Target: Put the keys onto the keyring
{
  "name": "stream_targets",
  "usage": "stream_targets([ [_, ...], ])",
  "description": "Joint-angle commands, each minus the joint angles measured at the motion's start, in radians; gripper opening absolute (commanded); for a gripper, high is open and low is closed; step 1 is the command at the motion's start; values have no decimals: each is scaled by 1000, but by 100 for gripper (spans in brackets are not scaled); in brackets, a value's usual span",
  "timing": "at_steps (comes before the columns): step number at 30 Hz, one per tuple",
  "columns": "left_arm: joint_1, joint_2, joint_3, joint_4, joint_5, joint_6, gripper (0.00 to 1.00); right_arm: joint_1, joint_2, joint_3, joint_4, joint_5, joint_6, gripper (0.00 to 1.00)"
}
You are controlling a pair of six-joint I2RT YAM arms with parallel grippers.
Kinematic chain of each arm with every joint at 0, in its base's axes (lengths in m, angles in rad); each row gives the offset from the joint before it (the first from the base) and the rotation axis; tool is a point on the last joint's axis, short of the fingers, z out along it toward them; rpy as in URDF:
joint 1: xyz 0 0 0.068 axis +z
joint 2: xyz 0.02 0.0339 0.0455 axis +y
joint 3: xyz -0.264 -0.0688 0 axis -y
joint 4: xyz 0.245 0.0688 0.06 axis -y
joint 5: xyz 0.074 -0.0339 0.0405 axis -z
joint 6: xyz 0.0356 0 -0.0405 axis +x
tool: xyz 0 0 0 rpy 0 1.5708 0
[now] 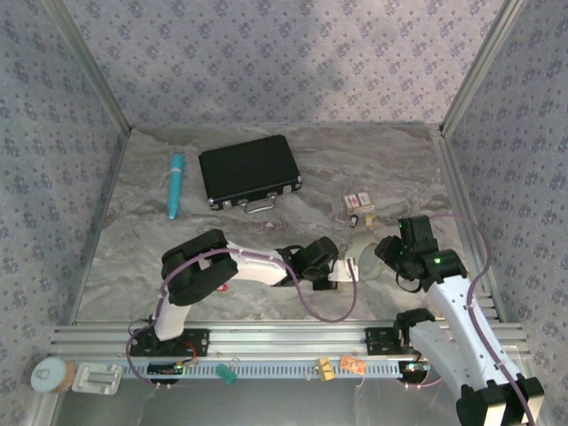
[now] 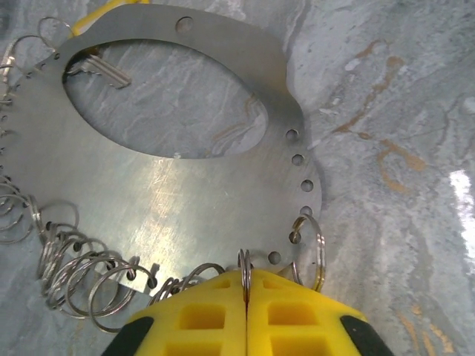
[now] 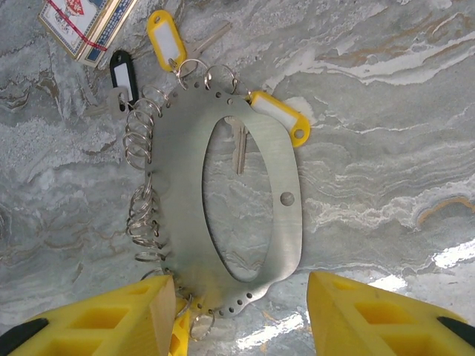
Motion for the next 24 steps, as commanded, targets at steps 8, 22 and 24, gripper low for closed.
stream_targets([
  [8, 47, -224, -161, 107, 12, -89, 0, -18, 68, 128, 113, -33, -181, 52],
  [22, 302, -471, -305, 102, 294, -258, 0, 156, 254, 231, 530, -173, -1013, 56],
  [24, 330, -494, -309, 74, 302, -294, 0, 214, 281, 239, 535, -156, -1107, 56],
])
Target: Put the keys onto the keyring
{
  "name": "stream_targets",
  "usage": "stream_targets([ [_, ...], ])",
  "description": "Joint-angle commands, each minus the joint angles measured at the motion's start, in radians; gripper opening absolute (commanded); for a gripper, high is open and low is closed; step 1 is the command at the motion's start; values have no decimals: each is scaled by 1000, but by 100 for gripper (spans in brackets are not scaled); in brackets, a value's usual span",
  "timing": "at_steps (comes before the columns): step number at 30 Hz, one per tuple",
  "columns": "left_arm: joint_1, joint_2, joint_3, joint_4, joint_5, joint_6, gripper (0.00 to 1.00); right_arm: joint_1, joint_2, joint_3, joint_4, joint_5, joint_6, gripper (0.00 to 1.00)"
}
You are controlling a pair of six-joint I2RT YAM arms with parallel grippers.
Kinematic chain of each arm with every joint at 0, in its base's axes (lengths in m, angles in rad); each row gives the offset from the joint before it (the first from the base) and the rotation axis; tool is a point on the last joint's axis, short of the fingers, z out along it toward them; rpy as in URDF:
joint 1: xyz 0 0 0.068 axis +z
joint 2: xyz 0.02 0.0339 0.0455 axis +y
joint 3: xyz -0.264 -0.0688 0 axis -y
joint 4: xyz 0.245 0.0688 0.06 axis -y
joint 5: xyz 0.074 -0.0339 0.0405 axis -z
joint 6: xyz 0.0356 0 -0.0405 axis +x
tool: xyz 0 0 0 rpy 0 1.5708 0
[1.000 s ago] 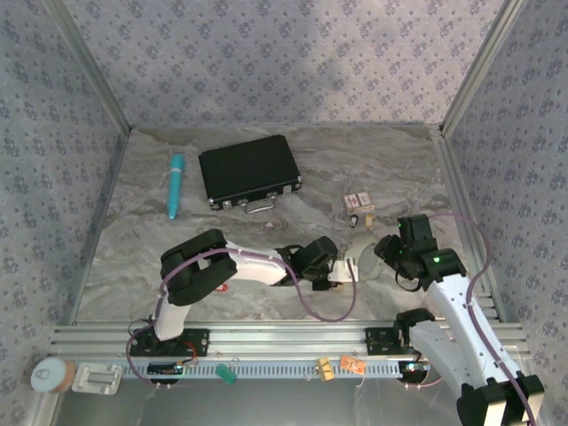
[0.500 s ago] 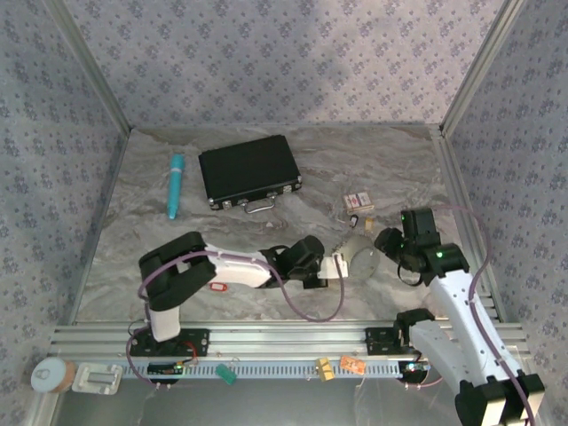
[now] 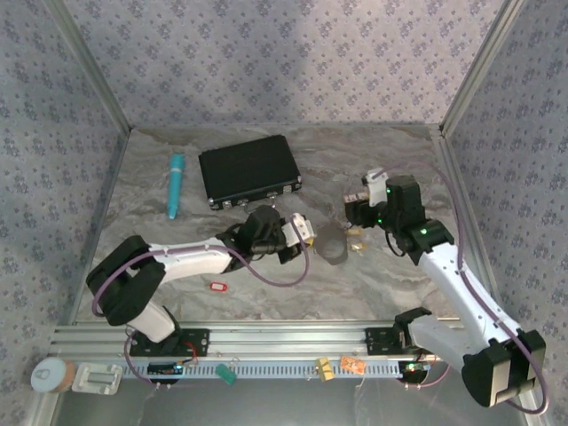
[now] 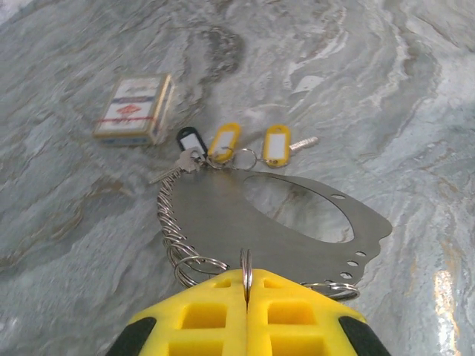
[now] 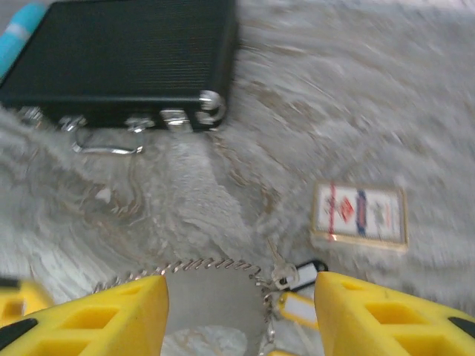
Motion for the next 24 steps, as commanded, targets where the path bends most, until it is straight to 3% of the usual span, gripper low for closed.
stream_targets([
  [1, 38, -55, -9, -35, 80, -96, 0, 78, 37, 38, 60, 10, -271, 56],
  [5, 49, -80, 1, -83, 9, -261, 0, 136, 89, 81, 4, 41, -122, 55],
  [11, 32, -116, 10, -155, -192, -723, 0, 251, 66, 85, -159, 123, 271, 51],
  [15, 5, -147, 20, -244, -290, -947, 0, 298, 25, 73, -284, 180, 419, 50],
  [19, 5, -170, 54, -343, -300, -1110, 0, 322, -1, 44, -318, 133, 505, 50],
  [24, 5, -192, 110, -447, -285, -1286, 0, 351, -37, -28, -213, 46, 563, 52],
])
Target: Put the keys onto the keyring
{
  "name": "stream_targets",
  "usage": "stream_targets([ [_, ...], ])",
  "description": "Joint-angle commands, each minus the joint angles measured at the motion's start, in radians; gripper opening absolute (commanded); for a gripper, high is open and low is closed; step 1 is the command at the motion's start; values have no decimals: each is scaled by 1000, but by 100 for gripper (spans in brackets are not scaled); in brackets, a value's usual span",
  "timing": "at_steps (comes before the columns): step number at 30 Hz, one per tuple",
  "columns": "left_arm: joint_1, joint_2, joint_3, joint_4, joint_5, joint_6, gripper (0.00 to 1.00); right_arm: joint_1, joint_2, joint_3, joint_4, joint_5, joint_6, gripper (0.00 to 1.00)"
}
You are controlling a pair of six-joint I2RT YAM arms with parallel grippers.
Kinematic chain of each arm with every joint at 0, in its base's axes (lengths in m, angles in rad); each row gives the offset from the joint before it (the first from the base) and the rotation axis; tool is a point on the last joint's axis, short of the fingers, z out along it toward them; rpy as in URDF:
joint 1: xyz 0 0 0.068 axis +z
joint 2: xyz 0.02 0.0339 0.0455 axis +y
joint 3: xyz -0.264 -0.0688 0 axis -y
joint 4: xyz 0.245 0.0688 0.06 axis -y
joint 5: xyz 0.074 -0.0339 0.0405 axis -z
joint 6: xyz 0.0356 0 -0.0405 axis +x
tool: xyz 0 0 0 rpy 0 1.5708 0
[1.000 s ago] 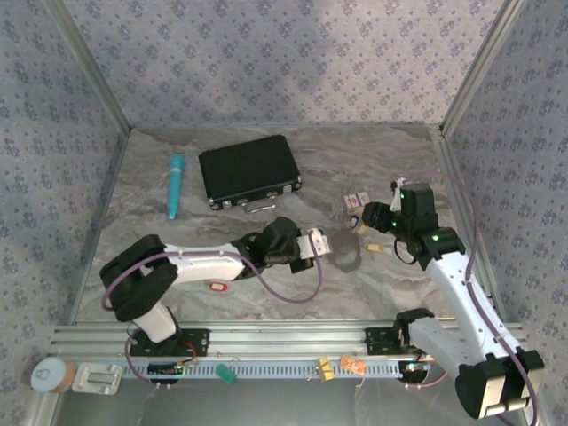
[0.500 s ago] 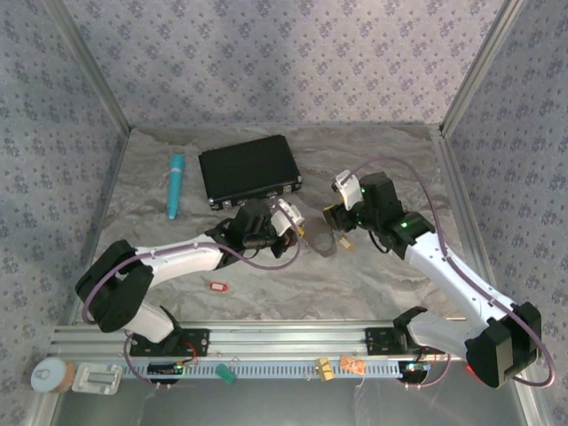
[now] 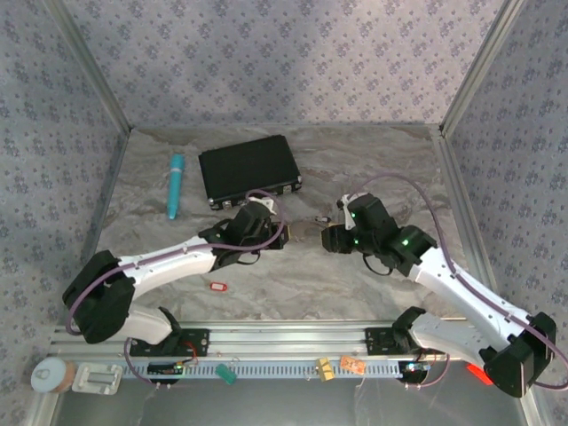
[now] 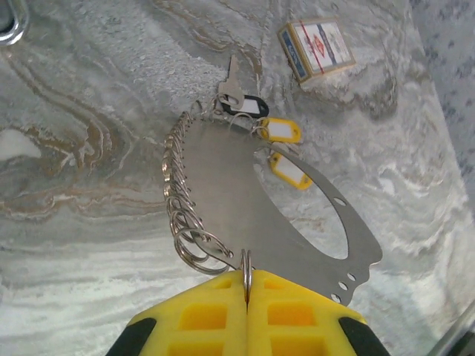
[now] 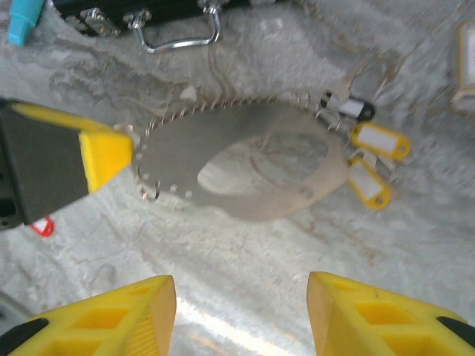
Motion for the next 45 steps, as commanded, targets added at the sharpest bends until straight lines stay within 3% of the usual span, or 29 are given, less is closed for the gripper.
stream_targets([
  [1, -3, -39, 73, -102, -17, -205, 0, 12, -33, -60, 64, -65, 83, 54],
  [9, -2, -39, 153, -156, 30, -297, 0, -9, -28, -187, 395, -197, -8, 57],
  [21, 8, -16, 187, -172, 83, -341, 0, -100, 69, -203, 533, -393, 11, 55],
  [25, 11, -17, 188, -174, 84, -344, 0, -102, 33, -172, 446, -310, 14, 51],
  [27, 14, -17, 190, -174, 84, -346, 0, -108, 5, -135, 330, -240, 14, 44],
  [30, 13, -19, 192, -180, 84, -348, 0, -107, -11, -89, 178, -324, -25, 34],
  [32, 16, -26, 191, -188, 81, -345, 0, -87, -7, -62, 72, -393, -72, 34],
  [35, 23, -33, 188, -196, 82, -342, 0, -50, 6, -46, -2, -407, -98, 43],
  [40, 26, -32, 198, -205, 82, -339, 0, -11, 46, -88, 218, -392, 20, 45],
  [45, 25, -23, 205, -199, 79, -342, 0, 23, 104, -117, 423, -299, 102, 50],
])
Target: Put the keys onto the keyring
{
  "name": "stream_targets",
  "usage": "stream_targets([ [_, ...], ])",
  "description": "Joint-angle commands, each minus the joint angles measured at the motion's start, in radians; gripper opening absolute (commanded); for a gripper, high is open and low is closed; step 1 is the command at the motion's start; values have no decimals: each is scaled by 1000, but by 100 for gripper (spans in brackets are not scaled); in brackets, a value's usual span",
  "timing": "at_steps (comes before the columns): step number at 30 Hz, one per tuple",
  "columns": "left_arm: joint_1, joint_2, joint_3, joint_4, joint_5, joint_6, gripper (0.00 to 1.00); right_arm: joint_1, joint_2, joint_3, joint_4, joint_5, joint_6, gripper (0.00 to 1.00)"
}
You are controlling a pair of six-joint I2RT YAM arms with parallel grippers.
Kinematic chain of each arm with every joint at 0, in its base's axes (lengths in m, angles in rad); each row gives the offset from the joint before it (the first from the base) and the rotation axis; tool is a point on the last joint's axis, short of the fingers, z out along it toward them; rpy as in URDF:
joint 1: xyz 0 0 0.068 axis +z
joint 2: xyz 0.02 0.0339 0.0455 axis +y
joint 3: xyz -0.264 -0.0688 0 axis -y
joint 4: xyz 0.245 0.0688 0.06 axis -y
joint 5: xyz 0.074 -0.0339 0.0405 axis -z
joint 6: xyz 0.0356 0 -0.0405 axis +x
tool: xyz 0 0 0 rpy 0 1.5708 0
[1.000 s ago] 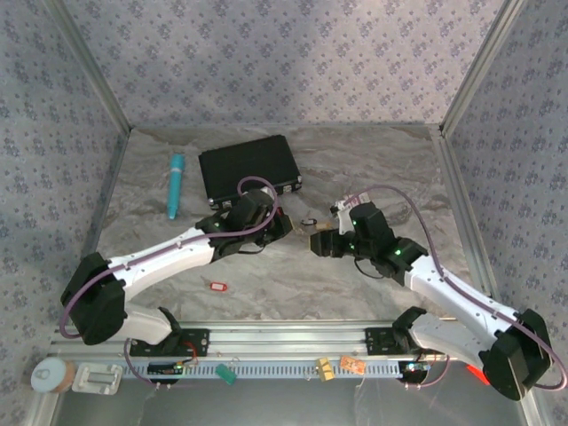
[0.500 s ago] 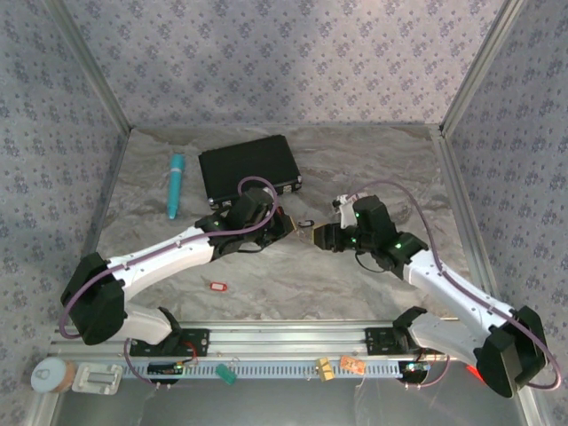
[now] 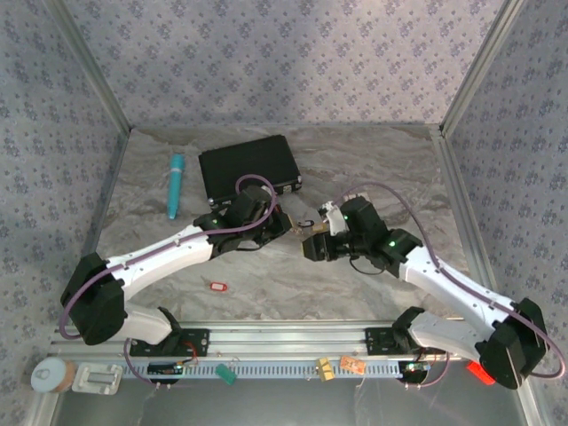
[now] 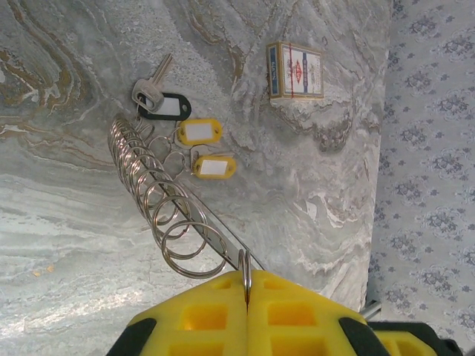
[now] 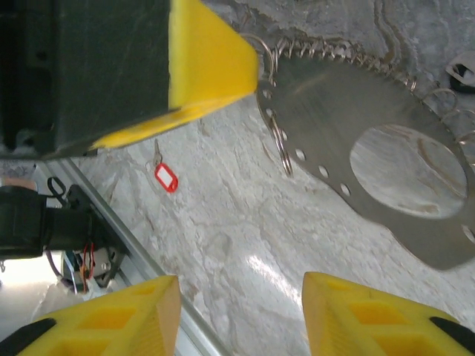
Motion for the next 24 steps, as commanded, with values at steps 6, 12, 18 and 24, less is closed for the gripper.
stream_targets([
  [6, 4, -15, 51, -6, 11, -25, 0, 13, 40, -50, 237, 125, 117, 50],
  [12, 4, -10, 57, -3, 20, -47, 0, 5, 52, -75, 297, 174, 150, 47],
  [18, 4, -16, 49, 12, 22, -76, 0, 2, 56, -95, 349, 205, 169, 42],
  [24, 4, -16, 46, 12, 26, -85, 0, -4, 69, -95, 383, 207, 169, 37],
])
